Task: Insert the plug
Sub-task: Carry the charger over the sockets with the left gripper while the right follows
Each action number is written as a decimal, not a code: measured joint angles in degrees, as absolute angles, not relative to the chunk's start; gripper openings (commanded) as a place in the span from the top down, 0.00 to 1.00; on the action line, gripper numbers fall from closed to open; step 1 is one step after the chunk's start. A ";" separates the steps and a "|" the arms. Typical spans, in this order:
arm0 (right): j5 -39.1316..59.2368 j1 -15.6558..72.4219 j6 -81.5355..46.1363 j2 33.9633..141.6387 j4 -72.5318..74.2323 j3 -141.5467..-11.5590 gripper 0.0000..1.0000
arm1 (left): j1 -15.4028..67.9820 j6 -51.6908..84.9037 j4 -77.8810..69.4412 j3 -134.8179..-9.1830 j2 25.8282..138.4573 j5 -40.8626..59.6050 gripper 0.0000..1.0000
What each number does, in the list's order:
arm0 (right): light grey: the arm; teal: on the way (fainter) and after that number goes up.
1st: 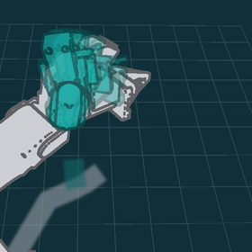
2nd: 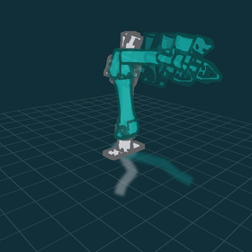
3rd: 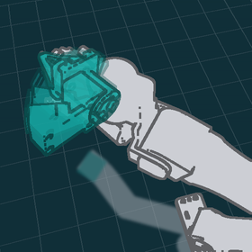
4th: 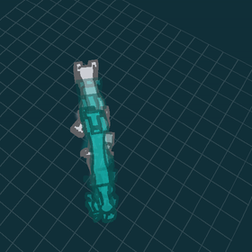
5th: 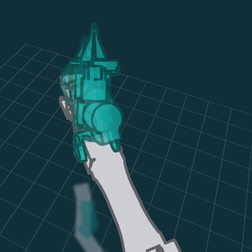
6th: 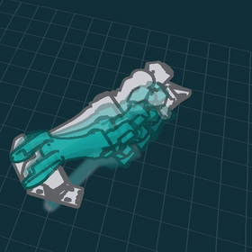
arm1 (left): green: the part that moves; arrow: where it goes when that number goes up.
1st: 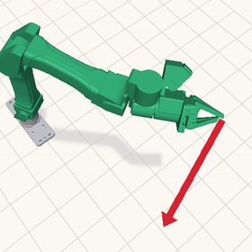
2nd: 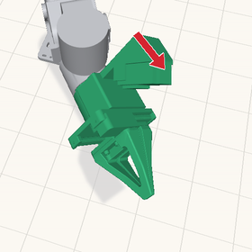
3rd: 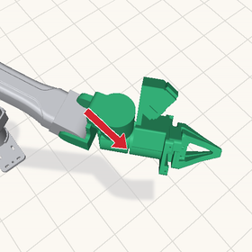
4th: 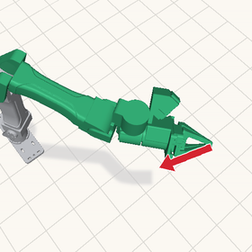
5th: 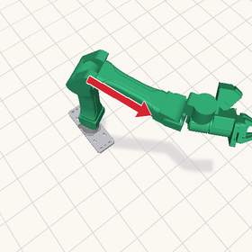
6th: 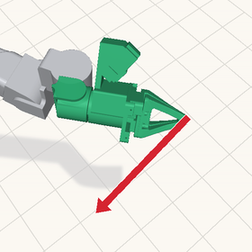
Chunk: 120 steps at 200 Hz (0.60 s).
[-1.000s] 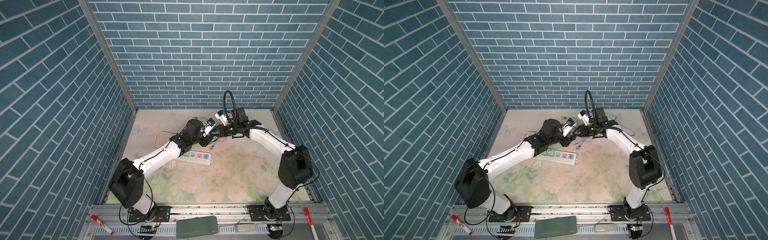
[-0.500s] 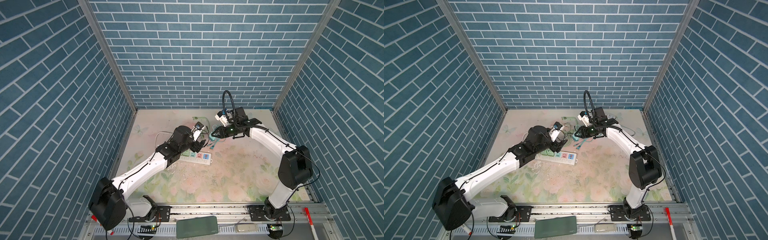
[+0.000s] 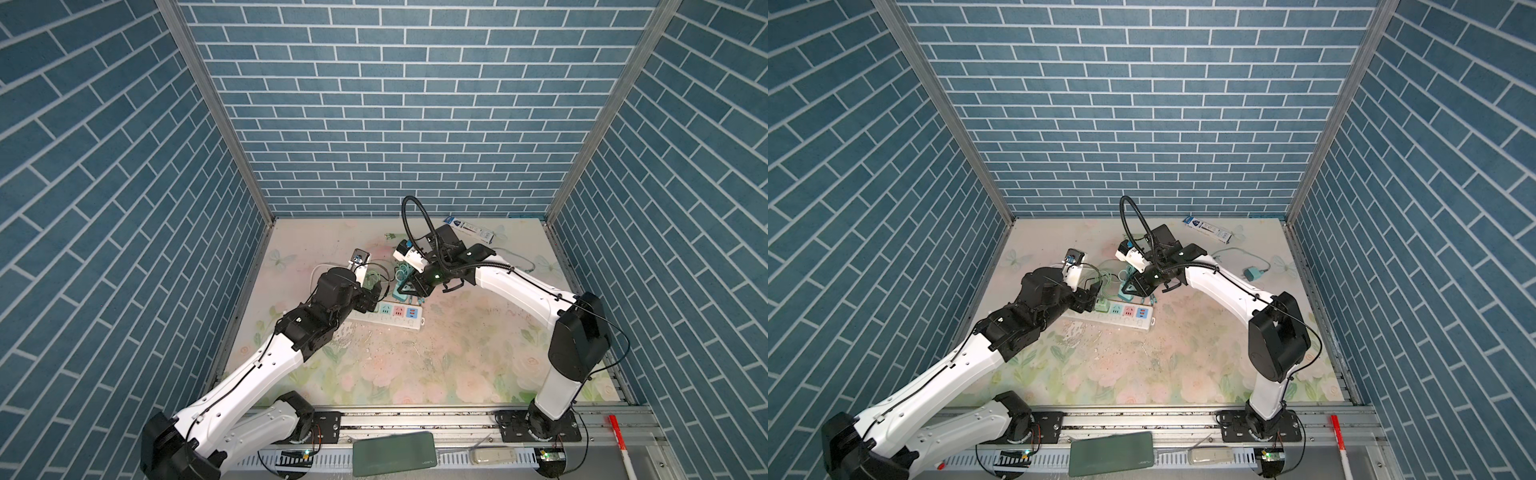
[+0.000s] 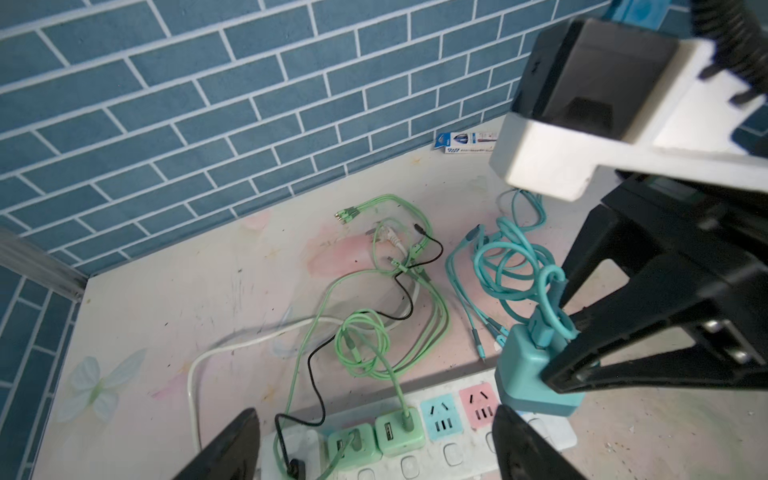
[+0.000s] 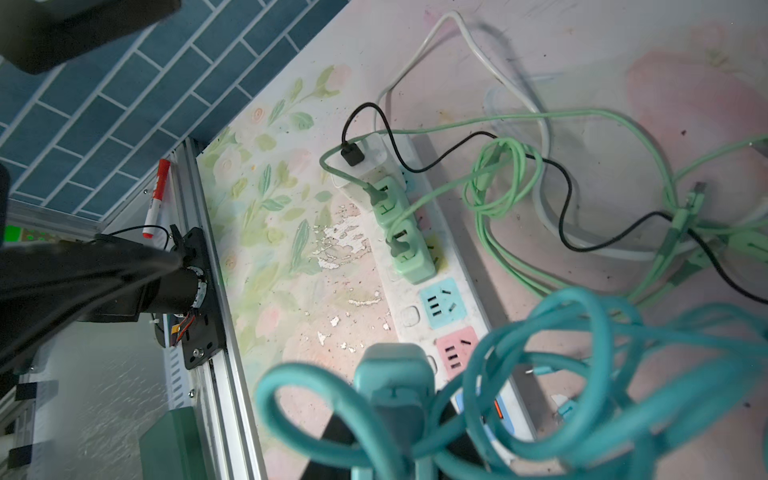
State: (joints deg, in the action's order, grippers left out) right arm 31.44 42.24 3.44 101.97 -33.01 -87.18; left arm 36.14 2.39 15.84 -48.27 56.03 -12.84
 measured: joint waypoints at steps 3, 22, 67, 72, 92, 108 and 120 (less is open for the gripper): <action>31.16 42.39 3.53 102.26 -33.06 -87.46 1.00 | 36.12 2.61 16.14 -48.12 55.79 -13.15 0.12; 29.08 43.38 4.56 104.51 -32.91 -88.77 1.00 | 35.88 3.88 17.96 -47.16 54.06 -15.03 0.11; 26.57 44.80 5.89 108.64 -32.86 -88.95 1.00 | 35.57 6.09 20.18 -46.13 50.63 -18.04 0.09; 26.44 44.91 6.00 108.92 -32.88 -89.06 1.00 | 35.57 6.24 20.36 -46.11 50.43 -18.31 0.09; 26.09 45.01 6.31 109.65 -32.88 -89.71 1.00 | 35.48 6.90 20.99 -46.02 49.91 -19.44 0.09; 25.96 45.01 6.46 109.78 -32.88 -89.91 1.00 | 35.48 7.20 21.39 -46.02 49.89 -19.79 0.09; 25.74 45.01 6.50 109.95 -32.86 -90.17 1.00 | 35.48 7.38 21.54 -46.02 49.93 -19.90 0.09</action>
